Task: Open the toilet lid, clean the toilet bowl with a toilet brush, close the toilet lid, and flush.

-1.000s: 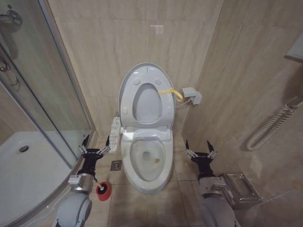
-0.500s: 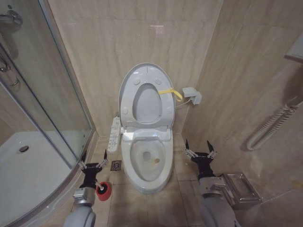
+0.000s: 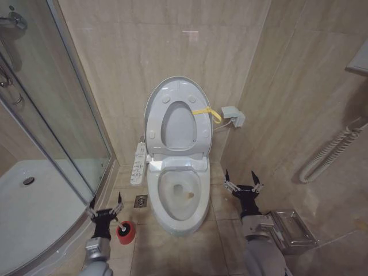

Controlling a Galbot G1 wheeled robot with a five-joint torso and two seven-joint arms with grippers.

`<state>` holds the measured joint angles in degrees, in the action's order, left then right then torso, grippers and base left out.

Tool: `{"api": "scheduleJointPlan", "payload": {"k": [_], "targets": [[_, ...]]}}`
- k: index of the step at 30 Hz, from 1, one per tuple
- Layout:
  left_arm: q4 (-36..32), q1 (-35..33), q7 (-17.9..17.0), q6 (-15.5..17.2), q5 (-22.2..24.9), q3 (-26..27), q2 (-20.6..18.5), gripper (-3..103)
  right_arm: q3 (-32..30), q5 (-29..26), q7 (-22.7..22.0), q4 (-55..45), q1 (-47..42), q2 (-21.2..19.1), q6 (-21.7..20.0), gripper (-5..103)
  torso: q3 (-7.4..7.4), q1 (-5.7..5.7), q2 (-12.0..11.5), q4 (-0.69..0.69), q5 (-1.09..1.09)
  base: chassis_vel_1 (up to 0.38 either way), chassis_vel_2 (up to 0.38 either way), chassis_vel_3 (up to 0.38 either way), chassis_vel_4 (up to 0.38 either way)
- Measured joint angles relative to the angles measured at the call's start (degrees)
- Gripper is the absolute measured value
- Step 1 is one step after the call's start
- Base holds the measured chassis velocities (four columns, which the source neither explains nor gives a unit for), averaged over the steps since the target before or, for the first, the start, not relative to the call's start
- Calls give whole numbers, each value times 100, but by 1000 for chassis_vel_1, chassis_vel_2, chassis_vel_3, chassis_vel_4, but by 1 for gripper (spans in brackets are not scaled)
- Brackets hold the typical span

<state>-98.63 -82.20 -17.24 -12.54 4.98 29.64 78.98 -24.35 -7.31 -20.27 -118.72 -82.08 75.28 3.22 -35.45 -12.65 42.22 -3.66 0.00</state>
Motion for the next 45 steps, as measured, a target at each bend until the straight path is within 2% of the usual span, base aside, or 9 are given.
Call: {"api": "scheduleJointPlan", "payload": {"k": [6, 10, 11, 17, 19, 31, 45], "targets": [[841, 223, 60, -260, -17, -148, 110, 95, 0, 0, 0, 0, 0, 0, 0, 100, 0, 0, 0, 0, 0, 0, 0, 0, 0], [1283, 370, 17, -273, -89, -174, 131, 95, 0, 0, 0, 0, 0, 0, 0, 100, 0, 0, 0, 0, 0, 0, 0, 0, 0], [1437, 417, -22, -260, -141, -167, 133, 89, 0, 0, 0, 0, 0, 0, 0, 100, 0, 0, 0, -1, 0, 0, 0, 0, 0], [2162, 664, -193, -275, -233, -115, 92, 89, 0, 0, 0, 0, 0, 0, 0, 100, 0, 0, 0, 0, 0, 0, 0, 0, 0], [2184, 687, -192, -284, -234, -117, 82, 85, 0, 0, 0, 0, 0, 0, 0, 100, 0, 0, 0, 0, 0, 0, 0, 0, 0], [2059, 700, -63, -413, -278, -157, 80, 85, 0, 0, 0, 0, 0, 0, 0, 100, 1, 2, 0, 0, 0, -9, 2, 8, -2], [2208, 718, -28, -494, -347, -185, 138, 86, 0, 0, 0, 0, 0, 0, 0, 100, 0, 1, 0, 0, 0, -24, 23, 30, -22]]}}
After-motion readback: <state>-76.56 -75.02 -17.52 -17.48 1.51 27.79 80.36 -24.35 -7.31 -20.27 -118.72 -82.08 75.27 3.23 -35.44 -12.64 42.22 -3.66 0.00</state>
